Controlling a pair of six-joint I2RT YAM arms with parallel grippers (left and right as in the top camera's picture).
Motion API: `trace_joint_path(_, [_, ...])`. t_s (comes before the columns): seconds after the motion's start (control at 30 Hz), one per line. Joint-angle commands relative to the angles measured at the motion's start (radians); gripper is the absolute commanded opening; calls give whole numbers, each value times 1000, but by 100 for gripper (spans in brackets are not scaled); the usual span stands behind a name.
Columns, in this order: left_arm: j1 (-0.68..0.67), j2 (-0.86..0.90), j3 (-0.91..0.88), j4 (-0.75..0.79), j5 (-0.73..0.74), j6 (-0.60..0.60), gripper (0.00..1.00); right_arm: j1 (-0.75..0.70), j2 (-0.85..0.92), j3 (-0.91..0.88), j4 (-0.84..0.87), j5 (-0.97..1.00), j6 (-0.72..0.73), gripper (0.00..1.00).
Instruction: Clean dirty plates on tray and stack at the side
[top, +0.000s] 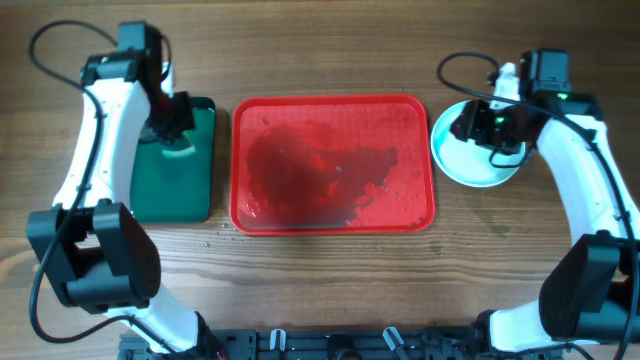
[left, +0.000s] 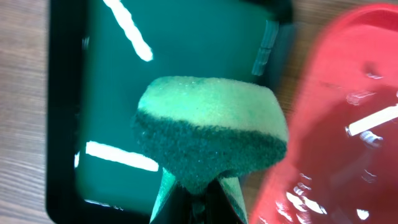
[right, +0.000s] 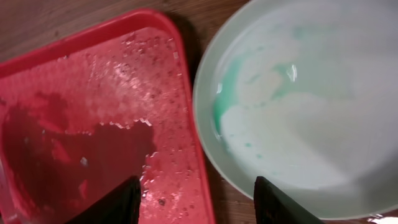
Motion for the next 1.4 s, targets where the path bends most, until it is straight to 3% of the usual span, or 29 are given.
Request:
trace_joint_path(0.0, [46, -5, -121, 89, -11, 30, 4, 63, -7, 11, 11, -12, -19, 59])
trace_joint_path(0.07, [50, -5, -183, 159, 1, 30, 4, 84, -7, 11, 16, -13, -19, 59])
trace_joint_path(0.2, [50, -5, -270, 271, 1, 27, 15, 101, -7, 11, 15, -13, -20, 59])
trace_joint_path(0.27, [50, -5, -291, 294, 1, 27, 29, 103, -7, 11, 15, -13, -20, 59])
trace_joint_path(0.33, [50, -5, -291, 296, 1, 27, 50, 102, -7, 11, 17, -12, -20, 59])
trace_joint_path(0.6, [14, -106, -189, 230, 88, 27, 75, 102, -31, 108, -70, -13, -48, 60])
trace_joint_path(0.63, [4, -135, -163, 219, 88, 27, 80, 102, -42, 123, -85, -10, -51, 60])
trace_joint_path(0.67, [-4, -158, -146, 217, 88, 27, 94, 102, -59, 142, -107, -4, -53, 60])
trace_joint_path(0.7, [-20, -206, -122, 223, 89, 27, 100, 102, -86, 167, -132, 6, -54, 60])
trace_joint_path(0.77, [-40, -277, -115, 251, 88, 27, 100, 102, -137, 211, -174, 10, -54, 60])
trace_joint_path(0.8, [-48, -307, -115, 254, 88, 27, 100, 102, -163, 229, -192, 10, -54, 66])
trace_joint_path(0.83, [-54, -333, -115, 253, 89, 27, 100, 102, -200, 246, -212, 11, -54, 100])
trace_joint_path(1.13, [-57, -375, -116, 249, 88, 27, 100, 102, -557, 255, -295, 89, -42, 100])
trace_joint_path(1.37, [-57, -375, -116, 249, 88, 27, 100, 102, -663, 255, -295, 89, -43, 100])
